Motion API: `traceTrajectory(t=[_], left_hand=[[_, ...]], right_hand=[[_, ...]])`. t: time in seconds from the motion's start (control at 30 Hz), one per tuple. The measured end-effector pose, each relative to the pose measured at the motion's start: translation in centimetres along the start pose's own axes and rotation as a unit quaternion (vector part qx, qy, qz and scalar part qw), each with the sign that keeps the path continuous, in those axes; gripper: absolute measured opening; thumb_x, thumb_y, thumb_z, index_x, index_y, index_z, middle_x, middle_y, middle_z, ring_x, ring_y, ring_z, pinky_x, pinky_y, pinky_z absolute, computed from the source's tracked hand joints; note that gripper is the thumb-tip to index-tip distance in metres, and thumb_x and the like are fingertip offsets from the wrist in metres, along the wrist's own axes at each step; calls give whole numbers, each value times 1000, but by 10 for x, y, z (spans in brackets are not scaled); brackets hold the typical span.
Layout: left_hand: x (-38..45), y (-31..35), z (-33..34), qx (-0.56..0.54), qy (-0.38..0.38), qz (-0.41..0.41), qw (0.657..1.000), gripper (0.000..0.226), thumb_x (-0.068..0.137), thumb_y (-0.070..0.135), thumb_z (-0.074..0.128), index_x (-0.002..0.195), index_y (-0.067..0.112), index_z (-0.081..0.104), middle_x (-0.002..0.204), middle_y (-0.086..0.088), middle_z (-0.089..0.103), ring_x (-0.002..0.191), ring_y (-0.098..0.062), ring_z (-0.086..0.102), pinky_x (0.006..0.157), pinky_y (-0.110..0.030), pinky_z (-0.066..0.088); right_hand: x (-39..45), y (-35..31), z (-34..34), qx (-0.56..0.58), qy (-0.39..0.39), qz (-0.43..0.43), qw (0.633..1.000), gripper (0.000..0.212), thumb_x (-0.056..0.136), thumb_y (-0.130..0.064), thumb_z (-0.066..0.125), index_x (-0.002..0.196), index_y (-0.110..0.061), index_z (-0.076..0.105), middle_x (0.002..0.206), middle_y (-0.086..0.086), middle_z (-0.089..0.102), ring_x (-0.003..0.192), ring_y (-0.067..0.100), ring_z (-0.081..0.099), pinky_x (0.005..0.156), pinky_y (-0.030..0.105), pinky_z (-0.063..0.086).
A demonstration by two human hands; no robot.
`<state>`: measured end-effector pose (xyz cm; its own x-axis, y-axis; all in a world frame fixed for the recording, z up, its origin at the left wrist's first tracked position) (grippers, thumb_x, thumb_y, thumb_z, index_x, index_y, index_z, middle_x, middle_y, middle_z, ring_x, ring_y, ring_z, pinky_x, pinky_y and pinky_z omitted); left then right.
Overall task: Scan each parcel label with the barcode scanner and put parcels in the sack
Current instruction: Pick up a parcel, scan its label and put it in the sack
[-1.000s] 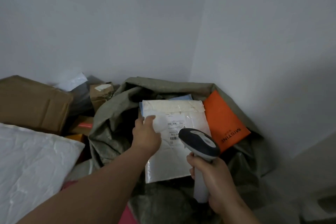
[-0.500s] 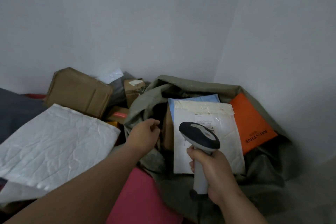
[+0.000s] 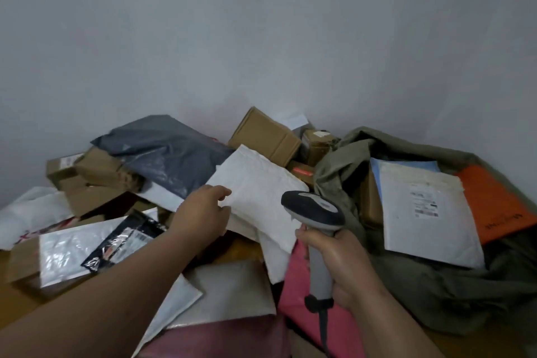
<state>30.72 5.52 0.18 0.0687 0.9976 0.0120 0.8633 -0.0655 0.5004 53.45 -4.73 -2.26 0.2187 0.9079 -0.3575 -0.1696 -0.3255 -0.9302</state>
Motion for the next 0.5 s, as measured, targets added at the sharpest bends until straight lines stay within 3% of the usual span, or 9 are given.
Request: traceTrajectory(t=[0.1, 0.27, 0.5], left_hand=[[-9, -24, -18, 48, -5, 33, 998, 42, 94, 26, 60, 136, 26, 57, 134, 1, 56, 118, -20, 54, 98, -35, 47], [-7, -33, -14, 135, -18, 84, 987, 57, 93, 31, 63, 146, 29, 44, 151, 2, 41, 135, -22, 41, 112, -40, 37], [28, -12, 30, 229, -84, 155, 957, 73, 97, 22, 49, 158, 31, 10, 167, 1, 3, 153, -20, 0, 121, -38, -6]], right_hand=[[-12, 4, 29, -2, 10, -14, 1000, 6, 81, -12, 76, 85, -9, 74, 67, 2, 67, 64, 16, 63, 62, 32, 48], [-13, 8, 44, -21, 21, -20, 999, 7, 79, -14, 78, 85, -13, 75, 71, 2, 70, 67, 17, 64, 66, 36, 50], [29, 12, 35, -16, 20, 1, 1000, 9, 80, -14, 77, 87, -10, 74, 73, 3, 69, 67, 17, 63, 64, 34, 49]])
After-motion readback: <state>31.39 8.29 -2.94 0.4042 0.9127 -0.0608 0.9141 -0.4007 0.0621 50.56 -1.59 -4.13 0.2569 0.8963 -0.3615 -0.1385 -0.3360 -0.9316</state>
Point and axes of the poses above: each hand's wrist, its own x-axis towards the middle knuckle, its own z-axis out of the palm, y = z × x, the point moved 6 cm from there along x, towards the middle knuckle
